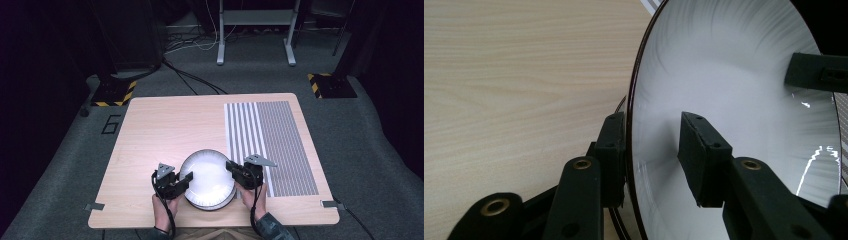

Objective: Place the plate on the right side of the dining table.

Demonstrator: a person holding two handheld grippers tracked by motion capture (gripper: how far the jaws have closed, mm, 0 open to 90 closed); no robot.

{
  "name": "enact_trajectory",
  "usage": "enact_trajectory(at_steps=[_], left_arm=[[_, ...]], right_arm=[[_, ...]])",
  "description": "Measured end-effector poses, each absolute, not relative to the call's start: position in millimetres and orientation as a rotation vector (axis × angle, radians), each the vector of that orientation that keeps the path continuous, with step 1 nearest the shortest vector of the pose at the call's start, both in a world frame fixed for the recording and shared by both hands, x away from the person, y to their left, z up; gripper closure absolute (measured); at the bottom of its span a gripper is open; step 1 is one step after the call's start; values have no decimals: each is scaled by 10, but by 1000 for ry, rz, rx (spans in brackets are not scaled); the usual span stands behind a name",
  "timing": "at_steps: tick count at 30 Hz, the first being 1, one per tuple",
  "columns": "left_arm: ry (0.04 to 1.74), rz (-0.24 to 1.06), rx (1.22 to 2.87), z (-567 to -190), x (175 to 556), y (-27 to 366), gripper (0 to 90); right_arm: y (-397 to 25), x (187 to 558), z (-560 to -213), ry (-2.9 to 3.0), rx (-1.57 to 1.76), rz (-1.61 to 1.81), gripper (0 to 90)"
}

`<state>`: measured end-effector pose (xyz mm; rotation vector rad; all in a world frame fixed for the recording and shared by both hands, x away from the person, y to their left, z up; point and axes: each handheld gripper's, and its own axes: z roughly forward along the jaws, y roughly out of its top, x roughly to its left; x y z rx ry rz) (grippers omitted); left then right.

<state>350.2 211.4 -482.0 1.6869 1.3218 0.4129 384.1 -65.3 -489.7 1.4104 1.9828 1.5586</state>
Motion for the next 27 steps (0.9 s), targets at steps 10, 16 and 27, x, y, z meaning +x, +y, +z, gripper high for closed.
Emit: enact_trajectory(at_steps=[10,16,27], left_arm=[[1287,434,1665,-4716,3511,2070,675],[1268,429,1671,-4680,3530,2017,675],[1235,427,1672,-4610,3580,1917,671]], right_arm=[[-694,3800,-4826,1932,1383,1575,812],[-757,3774,-4773,1909,1395,1580,811],[-865,3749,-4693,1867,1391,1585,809]])
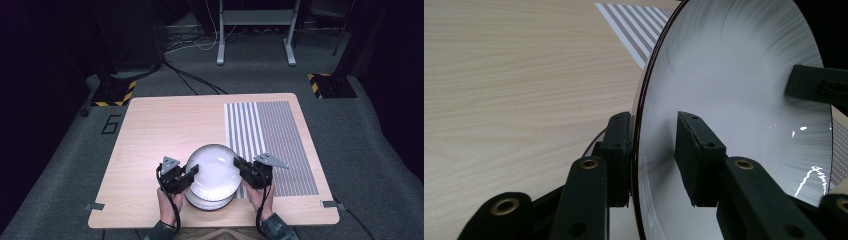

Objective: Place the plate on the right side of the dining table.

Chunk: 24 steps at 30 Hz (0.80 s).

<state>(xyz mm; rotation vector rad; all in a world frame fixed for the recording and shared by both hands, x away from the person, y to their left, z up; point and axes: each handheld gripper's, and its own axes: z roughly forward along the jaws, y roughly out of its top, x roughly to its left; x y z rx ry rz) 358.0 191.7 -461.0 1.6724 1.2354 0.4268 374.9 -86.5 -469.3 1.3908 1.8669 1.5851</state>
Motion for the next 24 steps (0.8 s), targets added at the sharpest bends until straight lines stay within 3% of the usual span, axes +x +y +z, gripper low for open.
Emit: enact_trajectory(at_steps=[24], left_arm=[[1197,411,1689,-4538,3677,1752,659]], right_arm=[[-1029,3704,-4582,1813,1397,1584,804]])
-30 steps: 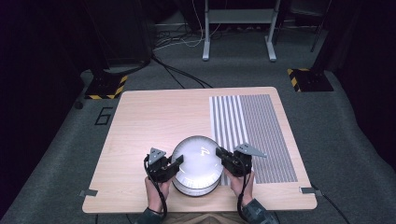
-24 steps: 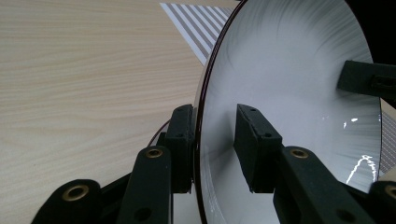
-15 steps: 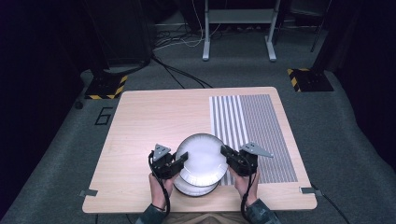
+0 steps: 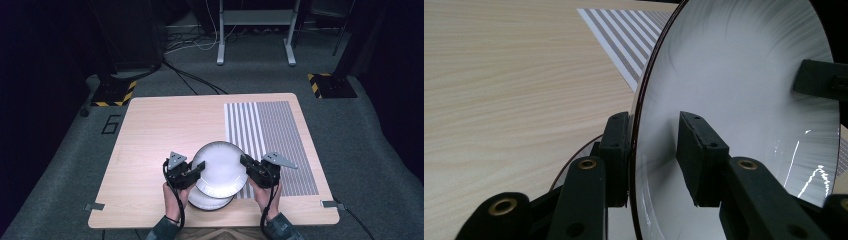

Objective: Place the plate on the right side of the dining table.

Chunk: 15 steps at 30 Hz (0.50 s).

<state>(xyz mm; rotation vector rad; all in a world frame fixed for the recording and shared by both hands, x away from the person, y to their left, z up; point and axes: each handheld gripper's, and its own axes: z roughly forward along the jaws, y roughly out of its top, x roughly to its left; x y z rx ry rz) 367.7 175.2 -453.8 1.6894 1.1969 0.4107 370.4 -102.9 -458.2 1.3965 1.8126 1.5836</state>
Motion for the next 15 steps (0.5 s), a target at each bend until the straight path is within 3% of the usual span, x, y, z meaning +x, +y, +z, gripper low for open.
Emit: enact_trajectory(at_steps=[15], left_arm=[[1177,389,1691,-4495,3752,1637,659]], right_arm=[[-1144,3698,-4538,1784,1412,1580,805]])
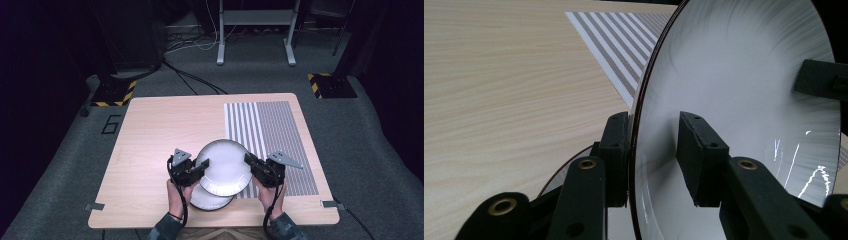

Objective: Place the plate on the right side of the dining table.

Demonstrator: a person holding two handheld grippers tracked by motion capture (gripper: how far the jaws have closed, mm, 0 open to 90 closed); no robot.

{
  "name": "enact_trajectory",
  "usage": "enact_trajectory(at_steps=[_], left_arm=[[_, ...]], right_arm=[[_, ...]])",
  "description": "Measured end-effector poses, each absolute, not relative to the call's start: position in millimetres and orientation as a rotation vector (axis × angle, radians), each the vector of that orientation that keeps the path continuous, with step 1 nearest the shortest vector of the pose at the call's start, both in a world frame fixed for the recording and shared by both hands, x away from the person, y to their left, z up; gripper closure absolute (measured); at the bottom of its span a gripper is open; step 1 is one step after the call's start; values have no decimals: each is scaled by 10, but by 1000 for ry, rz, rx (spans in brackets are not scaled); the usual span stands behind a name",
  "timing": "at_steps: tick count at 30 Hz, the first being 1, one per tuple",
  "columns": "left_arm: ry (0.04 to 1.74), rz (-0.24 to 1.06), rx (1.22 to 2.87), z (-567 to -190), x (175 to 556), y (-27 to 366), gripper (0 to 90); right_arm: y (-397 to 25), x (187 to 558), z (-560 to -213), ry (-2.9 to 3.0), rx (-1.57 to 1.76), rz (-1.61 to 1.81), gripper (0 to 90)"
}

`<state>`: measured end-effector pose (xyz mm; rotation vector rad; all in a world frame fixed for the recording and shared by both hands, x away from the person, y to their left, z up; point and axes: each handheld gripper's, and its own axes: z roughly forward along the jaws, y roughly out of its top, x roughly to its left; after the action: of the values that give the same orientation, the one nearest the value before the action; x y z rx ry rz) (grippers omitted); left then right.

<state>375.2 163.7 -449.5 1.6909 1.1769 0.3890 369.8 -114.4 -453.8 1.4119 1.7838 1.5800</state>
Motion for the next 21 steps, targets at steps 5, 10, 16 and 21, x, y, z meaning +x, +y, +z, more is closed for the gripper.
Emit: enact_trajectory(at_steps=[5,10,16,21], left_arm=[[1167,379,1702,-4481,3785,1599,658],[1160,374,1704,-4468,3815,1561,658],[1153,365,1706,-4456,3851,1507,657],[1144,360,1712,-4439,3883,1464,658]], right_arm=[[-1185,3699,-4525,1773,1411,1576,805],[-1225,3706,-4509,1765,1416,1578,805],[-1285,3715,-4488,1751,1422,1573,804],[-1320,3722,-4480,1742,1430,1576,804]])
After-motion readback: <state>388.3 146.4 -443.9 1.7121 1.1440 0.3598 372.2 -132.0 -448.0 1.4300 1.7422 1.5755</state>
